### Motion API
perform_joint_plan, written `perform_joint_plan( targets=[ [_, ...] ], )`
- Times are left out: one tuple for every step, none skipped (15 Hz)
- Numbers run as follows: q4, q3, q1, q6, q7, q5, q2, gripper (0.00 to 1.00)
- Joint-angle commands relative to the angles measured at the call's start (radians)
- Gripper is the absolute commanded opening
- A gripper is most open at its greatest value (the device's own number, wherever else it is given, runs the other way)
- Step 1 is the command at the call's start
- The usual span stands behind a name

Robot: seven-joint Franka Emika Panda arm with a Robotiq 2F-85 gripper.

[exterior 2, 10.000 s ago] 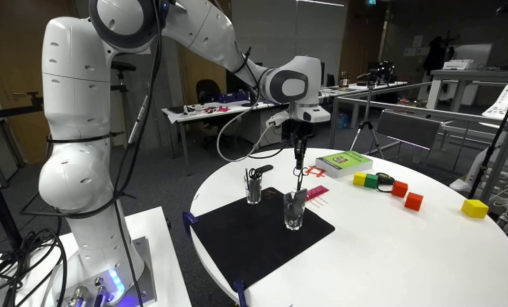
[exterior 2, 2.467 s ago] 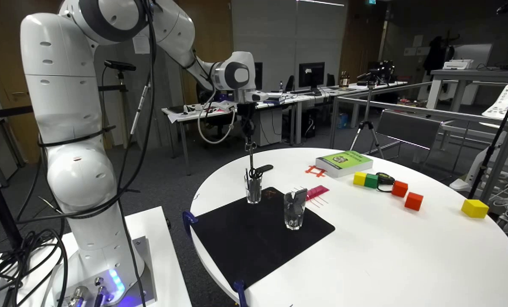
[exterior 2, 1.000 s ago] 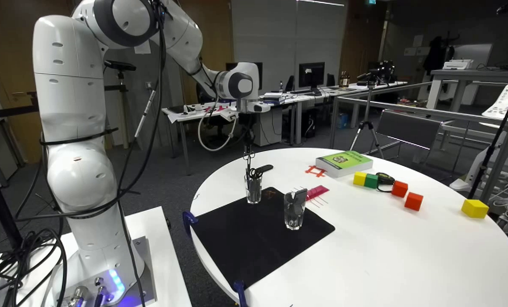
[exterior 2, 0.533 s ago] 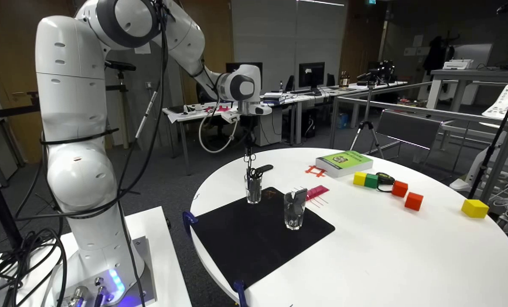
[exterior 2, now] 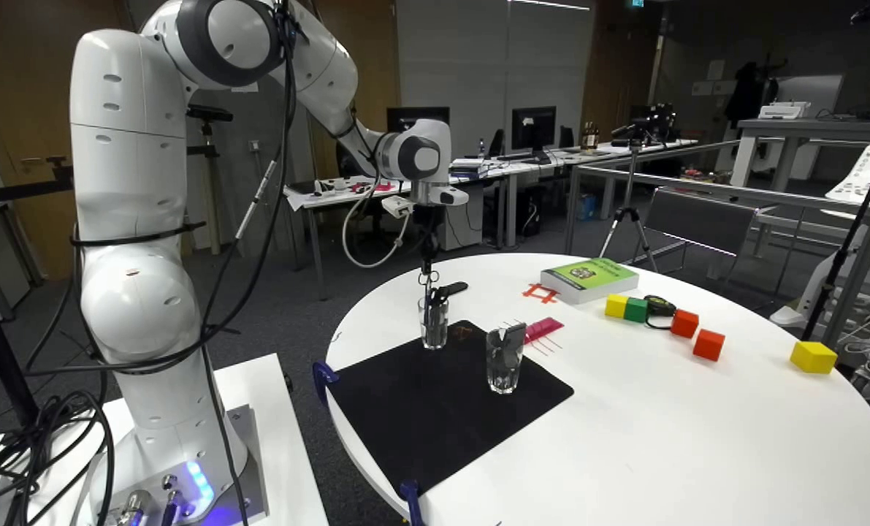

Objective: Put the scissors in the other cup

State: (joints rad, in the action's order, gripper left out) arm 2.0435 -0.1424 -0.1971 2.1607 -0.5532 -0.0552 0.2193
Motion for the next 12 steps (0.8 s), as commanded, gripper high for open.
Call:
perform_joint_plan(
  targets=[
    [-0.029, 0.016, -0.001, -0.036, 0.030, 0.018, 0.021, 0.01],
    [-0.031, 0.019, -0.002, -0.039, 0.028, 0.015, 0.026, 0.01],
    [-0.032, 0.021, -0.003, -0.044, 0.026, 0.011, 0.030, 0.01],
    [-0.034, 0.023, -0.003, -0.047, 0.026, 0.013, 0.034, 0.01],
    [-0.037, 0.024, -0.004, -0.049, 0.026, 0.013, 0.038, 0.01],
    [-0.039, 0.025, -0.005, -0.051, 0.026, 0.013, 0.042, 0.01],
    [-0.040, 0.026, -0.006, -0.052, 0.025, 0.012, 0.046, 0.01],
    [-0.042, 0.026, -0.006, -0.055, 0.026, 0.012, 0.047, 0.31],
    [-0.044, 0.026, -0.007, -0.059, 0.028, 0.011, 0.049, 0.32],
    [-0.044, 0.026, -0.007, -0.063, 0.026, 0.010, 0.049, 0.39],
    [-0.045, 0.026, -0.008, -0.066, 0.024, 0.009, 0.049, 0.46],
    [-0.047, 0.026, -0.008, -0.072, 0.023, 0.009, 0.050, 0.53]
  ],
)
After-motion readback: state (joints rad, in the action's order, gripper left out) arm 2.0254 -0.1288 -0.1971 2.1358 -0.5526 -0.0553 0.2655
